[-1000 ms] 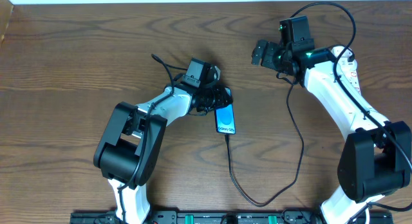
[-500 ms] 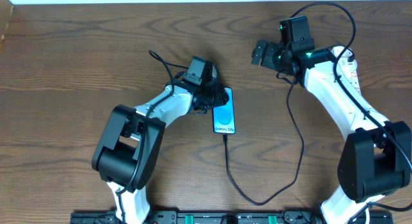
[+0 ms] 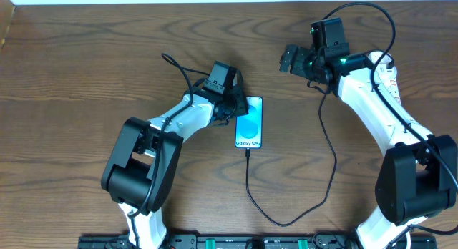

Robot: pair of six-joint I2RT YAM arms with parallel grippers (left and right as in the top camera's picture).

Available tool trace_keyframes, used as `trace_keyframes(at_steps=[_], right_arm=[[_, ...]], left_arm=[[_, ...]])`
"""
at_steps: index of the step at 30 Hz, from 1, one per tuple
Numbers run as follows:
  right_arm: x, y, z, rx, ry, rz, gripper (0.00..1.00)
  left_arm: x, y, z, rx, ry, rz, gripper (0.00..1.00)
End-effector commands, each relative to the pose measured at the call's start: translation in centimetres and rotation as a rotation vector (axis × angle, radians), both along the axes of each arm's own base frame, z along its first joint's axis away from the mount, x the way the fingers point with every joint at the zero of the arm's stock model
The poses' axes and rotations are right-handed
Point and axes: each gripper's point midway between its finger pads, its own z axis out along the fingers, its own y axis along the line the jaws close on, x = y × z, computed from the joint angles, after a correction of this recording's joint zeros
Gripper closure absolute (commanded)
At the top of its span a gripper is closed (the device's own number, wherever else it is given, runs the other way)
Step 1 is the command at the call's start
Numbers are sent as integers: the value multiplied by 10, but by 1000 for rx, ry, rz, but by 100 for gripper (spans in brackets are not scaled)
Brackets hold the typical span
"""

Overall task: Plug charger to phone and switch on socket
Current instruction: 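Open the left gripper to release the phone and withdraw the right gripper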

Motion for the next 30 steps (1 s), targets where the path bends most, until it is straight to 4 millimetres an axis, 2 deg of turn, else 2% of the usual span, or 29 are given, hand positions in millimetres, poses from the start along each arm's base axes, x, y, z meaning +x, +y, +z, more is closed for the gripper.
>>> trace_keyframes(at_steps=[1, 6, 9, 12, 15, 17, 19, 22, 24, 25, 27, 30], right_arm=[[1, -3, 7, -12, -18, 0, 1], [1, -3, 7, -13, -18, 1, 1], [1, -3, 7, -22, -21, 7, 1], [1, -3, 7, -21, -20, 7, 1], [1, -3, 7, -21, -21, 6, 1], [1, -3, 7, -21, -21, 7, 1], [1, -3, 7, -21, -21, 7, 1], [1, -3, 7, -21, -21, 7, 1], [1, -3, 7, -21, -21, 7, 1], [1, -3, 7, -21, -21, 7, 1], [1, -3, 7, -21, -21, 7, 1], [1, -3, 7, -21, -21, 7, 1]], left_arm=[[-15, 27, -36, 127, 67, 38, 51], [-6, 36, -24, 148, 20, 33, 50], [5, 43, 1, 145, -55, 3, 50], [14, 53, 39, 148, -155, -27, 49], [17, 67, 86, 153, -264, -52, 47], [15, 77, 120, 149, -332, -42, 39], [12, 88, 147, 150, -383, -11, 35], [2, 103, 189, 135, -468, 29, 20], [-5, 110, 212, 125, -518, 49, 15], [-8, 113, 221, 121, -540, 57, 7], [-14, 117, 236, 114, -575, 68, 7], [-20, 119, 248, 106, -603, 71, 7]])
